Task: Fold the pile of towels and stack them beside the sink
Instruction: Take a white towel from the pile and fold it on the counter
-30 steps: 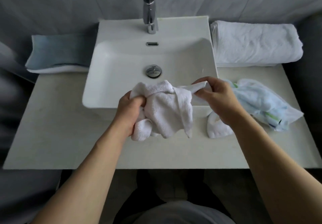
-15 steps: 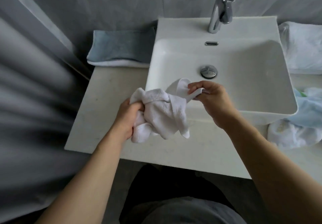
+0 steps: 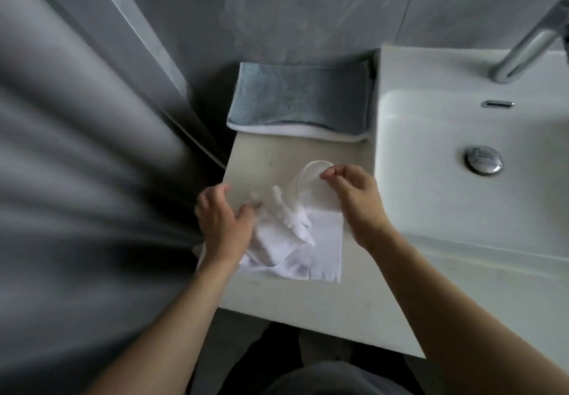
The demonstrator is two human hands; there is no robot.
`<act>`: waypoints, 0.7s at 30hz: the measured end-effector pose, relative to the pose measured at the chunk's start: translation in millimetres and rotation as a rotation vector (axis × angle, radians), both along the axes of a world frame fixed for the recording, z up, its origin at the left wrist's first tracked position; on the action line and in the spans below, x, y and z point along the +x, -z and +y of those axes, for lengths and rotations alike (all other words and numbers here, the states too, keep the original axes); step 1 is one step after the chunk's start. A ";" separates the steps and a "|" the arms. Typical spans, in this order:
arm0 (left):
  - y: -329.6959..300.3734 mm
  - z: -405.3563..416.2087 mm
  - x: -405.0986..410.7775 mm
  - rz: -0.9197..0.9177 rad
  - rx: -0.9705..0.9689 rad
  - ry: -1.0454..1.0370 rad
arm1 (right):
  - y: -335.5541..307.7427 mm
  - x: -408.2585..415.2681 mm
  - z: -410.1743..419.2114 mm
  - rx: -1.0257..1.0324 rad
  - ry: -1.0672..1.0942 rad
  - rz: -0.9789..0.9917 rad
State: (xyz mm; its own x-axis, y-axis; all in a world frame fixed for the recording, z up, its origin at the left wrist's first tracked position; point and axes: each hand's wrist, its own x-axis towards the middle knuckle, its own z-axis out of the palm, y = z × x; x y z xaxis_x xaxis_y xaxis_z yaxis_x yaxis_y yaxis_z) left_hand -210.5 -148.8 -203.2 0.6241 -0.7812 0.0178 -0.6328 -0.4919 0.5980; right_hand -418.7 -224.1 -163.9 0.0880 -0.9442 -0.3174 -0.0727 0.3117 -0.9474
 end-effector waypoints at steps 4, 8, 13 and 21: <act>12.2 -22.7 -5.5 0.016 -0.124 0.531 | 13.9 36.6 -5.5 -0.079 0.080 0.143; 36.9 -50.9 -15.9 -0.054 0.251 0.690 | 12.7 42.3 -18.9 -0.004 0.211 0.093; 37.4 -77.3 -31.3 -0.261 0.428 0.545 | 5.1 40.6 -33.0 0.030 0.312 0.051; -14.8 -111.8 26.6 0.085 0.704 0.698 | 1.0 20.3 -61.7 -0.146 0.350 0.428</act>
